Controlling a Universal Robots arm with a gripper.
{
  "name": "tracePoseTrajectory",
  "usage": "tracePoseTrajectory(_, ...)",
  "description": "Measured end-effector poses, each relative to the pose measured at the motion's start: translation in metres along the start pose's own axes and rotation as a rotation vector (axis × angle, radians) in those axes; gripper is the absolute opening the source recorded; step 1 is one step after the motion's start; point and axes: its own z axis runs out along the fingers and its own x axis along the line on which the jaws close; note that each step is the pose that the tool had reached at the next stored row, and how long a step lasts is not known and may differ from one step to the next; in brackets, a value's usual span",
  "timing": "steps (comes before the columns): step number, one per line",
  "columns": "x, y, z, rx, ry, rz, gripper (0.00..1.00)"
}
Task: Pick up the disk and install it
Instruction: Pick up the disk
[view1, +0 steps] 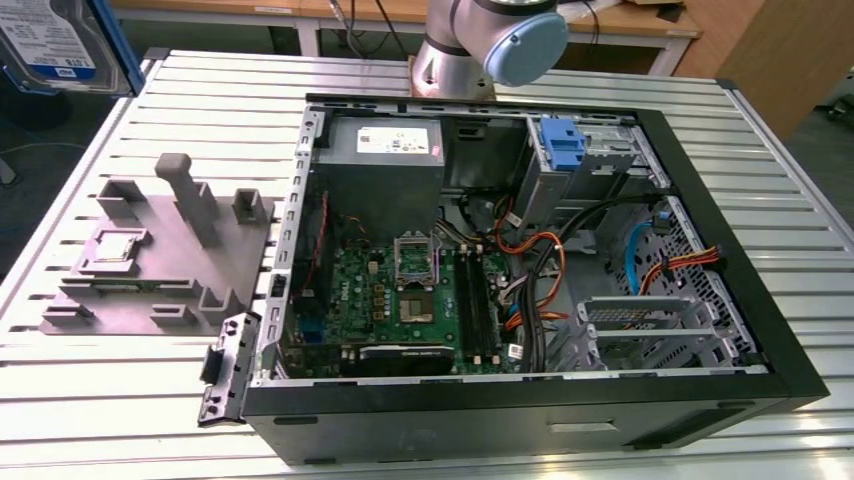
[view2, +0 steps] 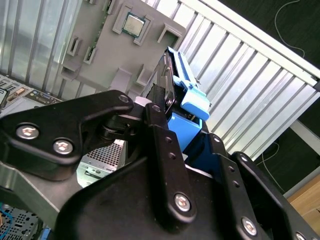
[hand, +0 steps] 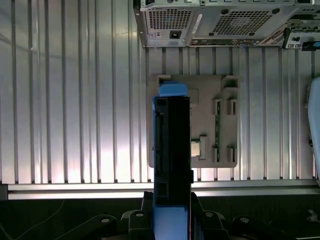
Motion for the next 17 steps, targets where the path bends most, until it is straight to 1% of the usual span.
tracePoseTrajectory(4,-0.0002,0.0023,0.0000,-0.0001,0.0000,0.000,0.37)
tracePoseTrajectory(17,-0.0009,0.0043,0.0000,-0.0001,0.0000,0.000,0.37)
